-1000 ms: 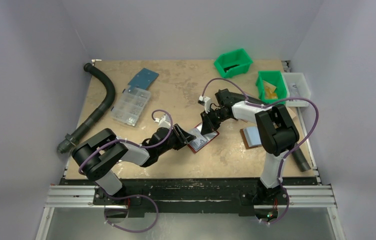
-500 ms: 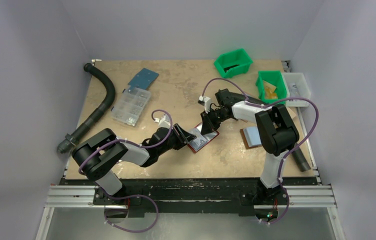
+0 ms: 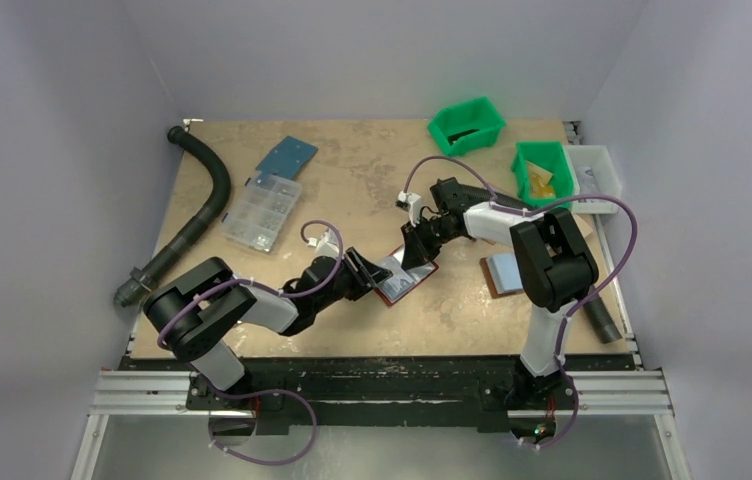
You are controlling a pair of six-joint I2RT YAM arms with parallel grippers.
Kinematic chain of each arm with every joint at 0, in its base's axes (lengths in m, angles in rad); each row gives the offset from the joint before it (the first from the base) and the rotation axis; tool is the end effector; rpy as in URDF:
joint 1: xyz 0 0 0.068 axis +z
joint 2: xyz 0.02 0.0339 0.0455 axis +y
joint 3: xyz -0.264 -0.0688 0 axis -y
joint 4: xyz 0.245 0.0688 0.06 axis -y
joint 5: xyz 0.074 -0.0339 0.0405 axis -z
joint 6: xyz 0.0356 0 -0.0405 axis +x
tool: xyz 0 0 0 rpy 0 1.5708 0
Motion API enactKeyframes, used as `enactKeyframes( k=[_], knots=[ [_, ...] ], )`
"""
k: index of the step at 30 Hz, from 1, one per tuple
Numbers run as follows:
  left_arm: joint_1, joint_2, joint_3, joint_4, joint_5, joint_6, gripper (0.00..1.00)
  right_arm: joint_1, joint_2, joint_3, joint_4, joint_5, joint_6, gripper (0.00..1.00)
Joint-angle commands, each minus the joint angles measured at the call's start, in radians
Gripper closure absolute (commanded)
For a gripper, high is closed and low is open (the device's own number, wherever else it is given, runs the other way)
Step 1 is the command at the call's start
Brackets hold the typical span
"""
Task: Take the credit cards out of the card holder
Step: Remove the credit card from the card holder.
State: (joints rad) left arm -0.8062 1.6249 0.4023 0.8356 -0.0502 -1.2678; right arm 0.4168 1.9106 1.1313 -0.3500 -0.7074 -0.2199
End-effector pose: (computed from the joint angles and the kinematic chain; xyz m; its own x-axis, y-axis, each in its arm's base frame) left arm 0.1922 -0.1977 0.1259 -0.7352 -0.6106 -0.2944 -0.0439 0.4763 -0.8782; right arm 0.3268 0.1700 0.1415 -0.6843 -0.4843 -0.5452 -0.7284 0.4887 0.4802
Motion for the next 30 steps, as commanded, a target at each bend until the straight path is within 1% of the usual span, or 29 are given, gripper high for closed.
enactKeyframes(
  k=[1,22,30],
  knots=[
    [0.005,-0.005,-0.017,0.073,-0.016,-0.026,0.54,0.002,0.027,0.014,-0.029,0.008,-0.003,0.80],
    [0.015,0.054,-0.034,0.169,0.005,-0.079,0.54,0.001,0.025,0.013,-0.030,0.009,-0.003,0.81],
    [0.024,0.119,-0.052,0.282,0.034,-0.130,0.54,0.002,0.026,0.013,-0.030,0.011,-0.003,0.81]
  ],
)
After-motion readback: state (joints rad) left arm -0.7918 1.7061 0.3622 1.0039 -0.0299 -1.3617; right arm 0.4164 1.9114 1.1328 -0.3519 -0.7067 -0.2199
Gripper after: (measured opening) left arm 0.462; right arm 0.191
